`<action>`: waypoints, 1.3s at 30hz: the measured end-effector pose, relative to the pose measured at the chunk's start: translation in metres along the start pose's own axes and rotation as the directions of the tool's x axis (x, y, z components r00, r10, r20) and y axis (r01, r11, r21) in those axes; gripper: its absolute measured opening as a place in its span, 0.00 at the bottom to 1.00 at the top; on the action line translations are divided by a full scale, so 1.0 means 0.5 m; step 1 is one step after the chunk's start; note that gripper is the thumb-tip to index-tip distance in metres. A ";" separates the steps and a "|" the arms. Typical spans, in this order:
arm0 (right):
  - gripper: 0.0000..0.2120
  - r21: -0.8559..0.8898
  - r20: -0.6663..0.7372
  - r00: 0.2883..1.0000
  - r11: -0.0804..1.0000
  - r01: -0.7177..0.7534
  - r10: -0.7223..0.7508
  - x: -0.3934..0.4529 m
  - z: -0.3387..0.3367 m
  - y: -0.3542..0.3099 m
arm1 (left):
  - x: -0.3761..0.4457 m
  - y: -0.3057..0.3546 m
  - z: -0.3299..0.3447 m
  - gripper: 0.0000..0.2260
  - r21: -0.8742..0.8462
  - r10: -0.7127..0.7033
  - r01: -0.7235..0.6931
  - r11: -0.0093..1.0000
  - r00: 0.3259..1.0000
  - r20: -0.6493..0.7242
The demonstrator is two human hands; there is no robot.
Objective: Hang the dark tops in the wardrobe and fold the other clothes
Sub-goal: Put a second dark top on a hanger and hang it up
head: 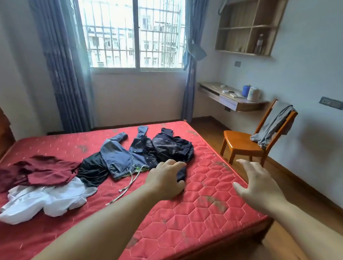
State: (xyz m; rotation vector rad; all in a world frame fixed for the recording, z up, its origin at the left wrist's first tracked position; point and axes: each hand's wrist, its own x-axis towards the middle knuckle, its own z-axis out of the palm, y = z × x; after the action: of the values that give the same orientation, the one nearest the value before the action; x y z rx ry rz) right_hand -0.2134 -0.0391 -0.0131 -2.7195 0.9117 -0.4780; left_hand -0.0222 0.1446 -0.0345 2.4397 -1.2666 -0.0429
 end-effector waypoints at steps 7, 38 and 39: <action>0.31 0.017 0.073 0.997 0.999 0.039 -0.040 0.111 0.083 -0.022 | 0.069 -0.109 0.025 0.26 -0.012 -0.125 0.125 0.992 0.992 0.028; 0.32 0.071 0.241 0.946 0.976 0.206 -0.217 1.016 0.288 0.179 | 0.879 -0.229 0.205 0.27 -0.030 -0.427 0.426 0.904 0.904 -0.001; 0.32 0.076 0.241 0.944 0.974 0.213 -0.225 1.046 0.302 0.170 | 0.907 -0.243 0.211 0.27 -0.028 -0.422 0.422 0.906 0.907 0.004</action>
State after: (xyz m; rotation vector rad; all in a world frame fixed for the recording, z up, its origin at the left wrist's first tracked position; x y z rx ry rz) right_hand 0.1913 -0.4105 -0.0581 -2.7667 0.5296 -0.1871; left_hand 0.3196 -0.1866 -0.1068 2.6406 -0.7062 -0.1744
